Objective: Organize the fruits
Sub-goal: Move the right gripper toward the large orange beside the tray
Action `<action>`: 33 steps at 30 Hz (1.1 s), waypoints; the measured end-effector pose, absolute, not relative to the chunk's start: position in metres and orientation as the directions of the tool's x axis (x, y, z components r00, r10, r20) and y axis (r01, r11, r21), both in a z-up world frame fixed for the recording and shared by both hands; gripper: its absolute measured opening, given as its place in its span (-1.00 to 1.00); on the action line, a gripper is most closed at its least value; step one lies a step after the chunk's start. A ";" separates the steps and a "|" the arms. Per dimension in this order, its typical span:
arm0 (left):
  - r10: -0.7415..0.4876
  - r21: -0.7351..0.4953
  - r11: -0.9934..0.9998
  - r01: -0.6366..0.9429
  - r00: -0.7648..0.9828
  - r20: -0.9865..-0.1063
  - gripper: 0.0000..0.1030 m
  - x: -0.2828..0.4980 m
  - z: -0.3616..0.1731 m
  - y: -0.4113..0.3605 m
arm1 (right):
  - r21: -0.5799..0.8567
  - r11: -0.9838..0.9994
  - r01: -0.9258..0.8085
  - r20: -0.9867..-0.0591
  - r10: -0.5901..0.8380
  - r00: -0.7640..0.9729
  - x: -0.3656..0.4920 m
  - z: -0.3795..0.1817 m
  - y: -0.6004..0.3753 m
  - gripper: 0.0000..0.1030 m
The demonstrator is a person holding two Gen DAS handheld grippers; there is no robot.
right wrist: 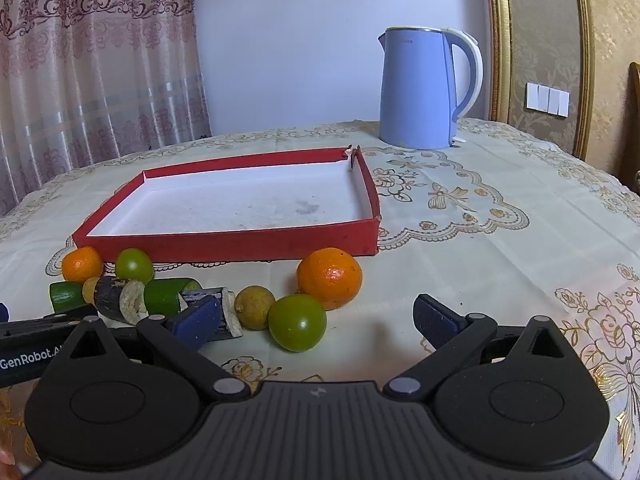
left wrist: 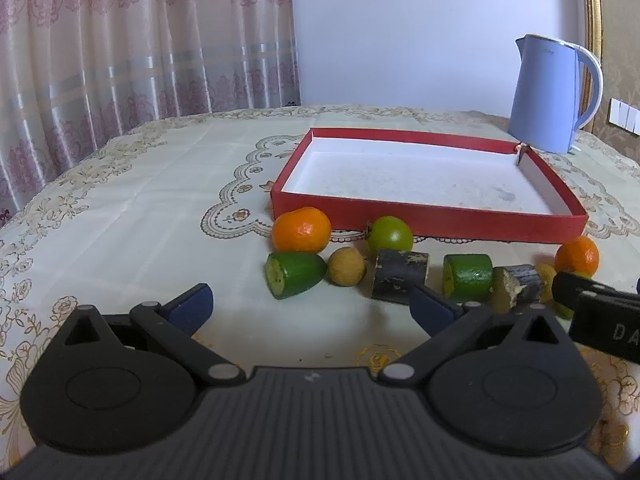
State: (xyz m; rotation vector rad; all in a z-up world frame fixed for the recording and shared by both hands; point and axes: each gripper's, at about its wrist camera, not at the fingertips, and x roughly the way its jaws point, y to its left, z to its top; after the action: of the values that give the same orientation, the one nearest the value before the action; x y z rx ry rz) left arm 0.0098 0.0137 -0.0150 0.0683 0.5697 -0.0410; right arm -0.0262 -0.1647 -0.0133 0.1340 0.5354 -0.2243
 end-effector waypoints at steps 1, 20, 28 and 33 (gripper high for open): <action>-0.022 0.052 0.997 0.059 0.839 -0.543 1.00 0.010 -0.016 0.014 | 0.068 0.967 0.244 -0.520 -0.175 0.836 -0.026 -0.014 -0.165 1.00; -0.042 0.051 0.995 0.082 0.841 -0.539 1.00 0.008 -0.015 0.014 | 0.089 0.972 0.219 -0.508 -0.145 0.849 -0.028 -0.014 -0.167 1.00; -0.065 0.044 0.993 0.106 0.836 -0.546 1.00 0.006 -0.020 0.020 | 0.108 0.972 0.210 -0.512 -0.126 0.850 -0.036 -0.017 -0.182 1.00; -0.078 0.044 0.992 0.121 0.835 -0.545 1.00 0.004 -0.025 0.022 | 0.106 0.976 0.190 -0.504 -0.112 0.856 -0.046 -0.019 -0.190 1.00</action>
State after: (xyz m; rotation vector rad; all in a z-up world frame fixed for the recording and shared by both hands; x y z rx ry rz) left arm 0.0036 0.0216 -0.0248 0.0775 0.5738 -0.1057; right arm -0.0456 -0.1896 -0.0186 0.1542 0.5189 -0.1596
